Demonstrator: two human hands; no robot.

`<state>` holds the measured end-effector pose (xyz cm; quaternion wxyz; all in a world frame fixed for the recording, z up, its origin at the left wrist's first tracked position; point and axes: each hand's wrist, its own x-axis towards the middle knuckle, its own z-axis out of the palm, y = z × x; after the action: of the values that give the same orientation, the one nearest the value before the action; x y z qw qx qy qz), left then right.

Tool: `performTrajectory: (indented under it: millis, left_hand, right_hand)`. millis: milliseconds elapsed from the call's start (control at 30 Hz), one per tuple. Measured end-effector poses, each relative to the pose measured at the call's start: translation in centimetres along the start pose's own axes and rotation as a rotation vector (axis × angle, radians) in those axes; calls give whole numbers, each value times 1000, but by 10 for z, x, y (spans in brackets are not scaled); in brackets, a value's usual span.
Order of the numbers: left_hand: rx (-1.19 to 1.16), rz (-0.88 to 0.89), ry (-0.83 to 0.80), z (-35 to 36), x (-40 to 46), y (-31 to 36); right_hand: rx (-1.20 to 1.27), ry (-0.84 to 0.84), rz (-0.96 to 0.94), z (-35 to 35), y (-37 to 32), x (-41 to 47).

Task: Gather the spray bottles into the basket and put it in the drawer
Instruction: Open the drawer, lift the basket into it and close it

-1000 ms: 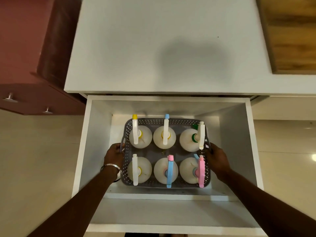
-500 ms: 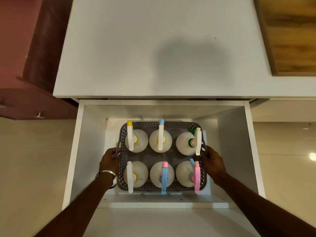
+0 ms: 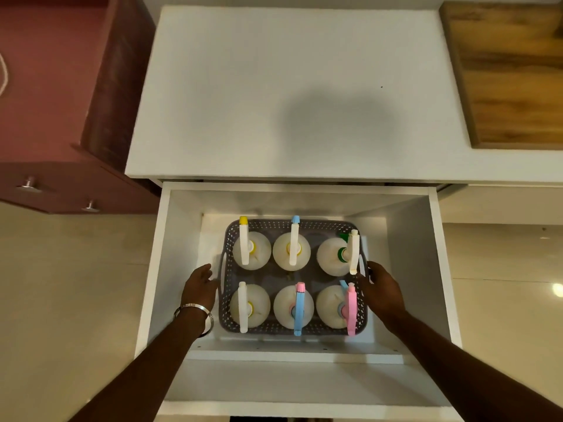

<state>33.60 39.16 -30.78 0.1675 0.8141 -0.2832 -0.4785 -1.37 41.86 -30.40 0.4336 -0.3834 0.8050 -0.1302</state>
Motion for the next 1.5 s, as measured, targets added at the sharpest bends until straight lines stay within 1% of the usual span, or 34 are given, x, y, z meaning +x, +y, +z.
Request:
performTrajectory:
  millis: [100,200,333,400,533,700,800,867,933,1033,1100,1167,1300,1500]
  left_hand:
    - [-33,14,45,-15,-21,5]
    - [-133,17,72,-29,-47,11]
    - [-351,-48,58,-42,-77,17]
    - [-500,-94,29,-48,-95,21]
    - [-773,-183,-90,-64,-141,19]
    - [-1000,-279,-180,-84,-195,-4]
    - [-1044,-341,-180,-89,-227,-26]
    - [-1065,-412,-153,-87,-245,-44]
    - [-1104,-478,-139,-84,-258,-59]
    - [-1139,-530,-190,-77,-264,-71]
    - [-1162,-514,-255,-73,-262,-72]
    - [-1205,-475,-301,-69,-257,-68]
    - [-1285,-464,-290,-64,-249,-55]
    - [-1283,-462,-282,-62,-237,-38]
  right_hand:
    - [-29,30,0,-12,-9,-18]
    - [-29,42,15,-24,-17,-38]
    - [4,72,9,-35,-24,-71]
    - [54,89,33,-39,-27,-88]
    - [280,160,74,-41,-31,-132]
    - [740,206,164,-25,-36,-206]
    - [829,314,203,-4,-37,-256]
    - [858,344,259,13,-31,-281]
    - [931,316,344,27,-24,-298]
    - [1169,153,488,39,-19,-305]
    - [1328,45,523,44,-18,-302]
    - [1449,-22,505,45,-22,-294]
    - [1569,-11,494,44,-34,-281]
    - [1568,-12,471,40,-45,-267]
